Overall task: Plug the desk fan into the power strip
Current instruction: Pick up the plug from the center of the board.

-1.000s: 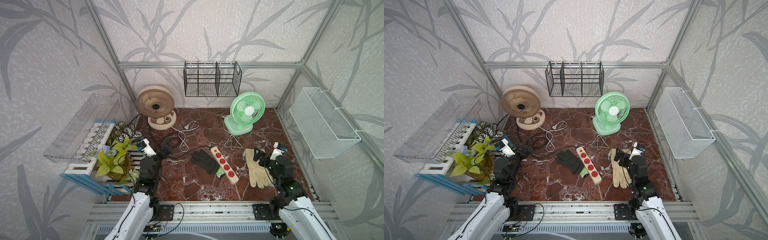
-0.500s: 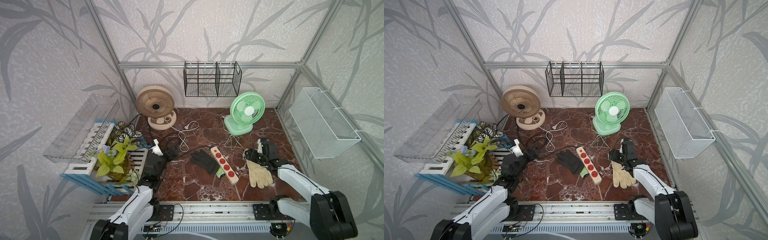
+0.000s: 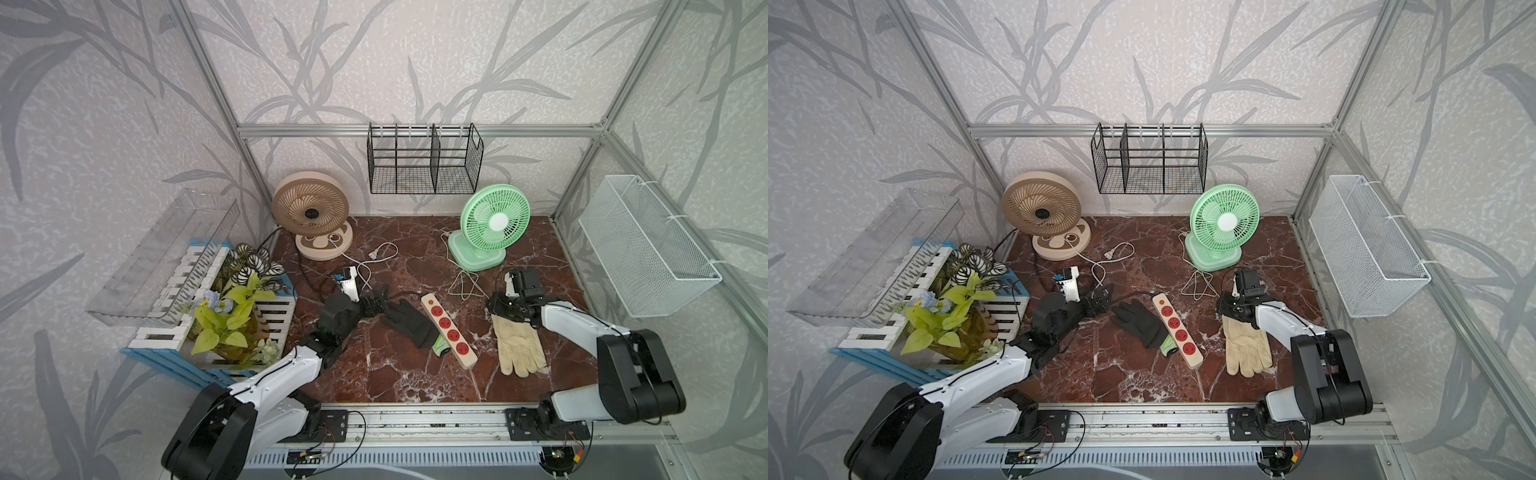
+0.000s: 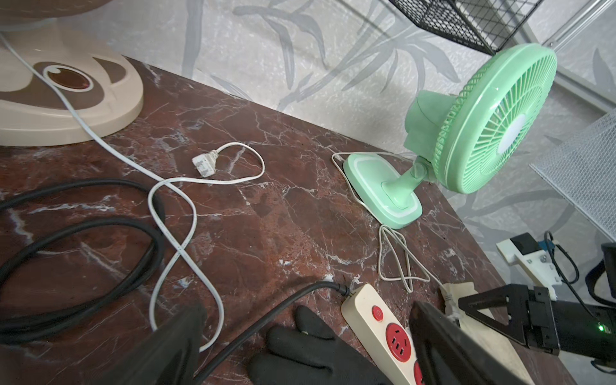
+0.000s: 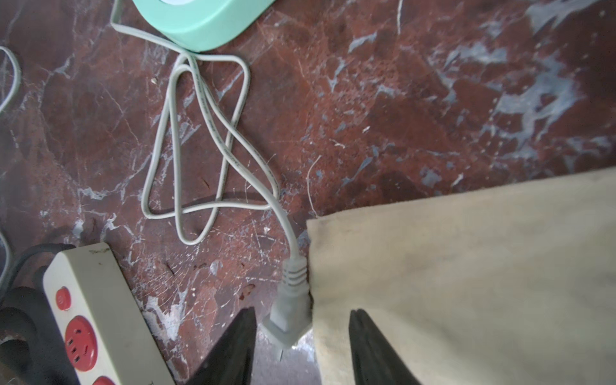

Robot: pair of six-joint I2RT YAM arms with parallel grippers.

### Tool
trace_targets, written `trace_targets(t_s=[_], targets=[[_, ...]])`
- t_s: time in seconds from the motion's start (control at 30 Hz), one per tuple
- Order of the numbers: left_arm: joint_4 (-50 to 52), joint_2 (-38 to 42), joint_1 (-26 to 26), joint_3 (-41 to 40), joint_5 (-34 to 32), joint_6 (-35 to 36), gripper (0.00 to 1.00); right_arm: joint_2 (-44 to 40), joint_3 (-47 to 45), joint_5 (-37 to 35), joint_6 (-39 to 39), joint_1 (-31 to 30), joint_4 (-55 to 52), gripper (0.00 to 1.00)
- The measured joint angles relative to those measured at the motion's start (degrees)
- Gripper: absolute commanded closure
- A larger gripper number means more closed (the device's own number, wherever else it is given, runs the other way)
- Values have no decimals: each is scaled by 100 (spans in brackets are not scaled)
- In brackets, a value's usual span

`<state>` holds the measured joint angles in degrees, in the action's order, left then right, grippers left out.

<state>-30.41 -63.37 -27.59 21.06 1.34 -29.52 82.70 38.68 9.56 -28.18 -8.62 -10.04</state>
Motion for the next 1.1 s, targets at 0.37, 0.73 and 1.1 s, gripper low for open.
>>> trace_targets(t_s=[0.37,0.73,1.1], targets=[[146,-645,-636,341,-190,149,0,297,398,-133,85,-208,-382,57],[203,-999,-890,533,-234,149,0,614,870,-525,103,-446,-767,63],[269,-1027,-911,601,-282,151,0,1163,1215,-457,208,-605,-949,75]])
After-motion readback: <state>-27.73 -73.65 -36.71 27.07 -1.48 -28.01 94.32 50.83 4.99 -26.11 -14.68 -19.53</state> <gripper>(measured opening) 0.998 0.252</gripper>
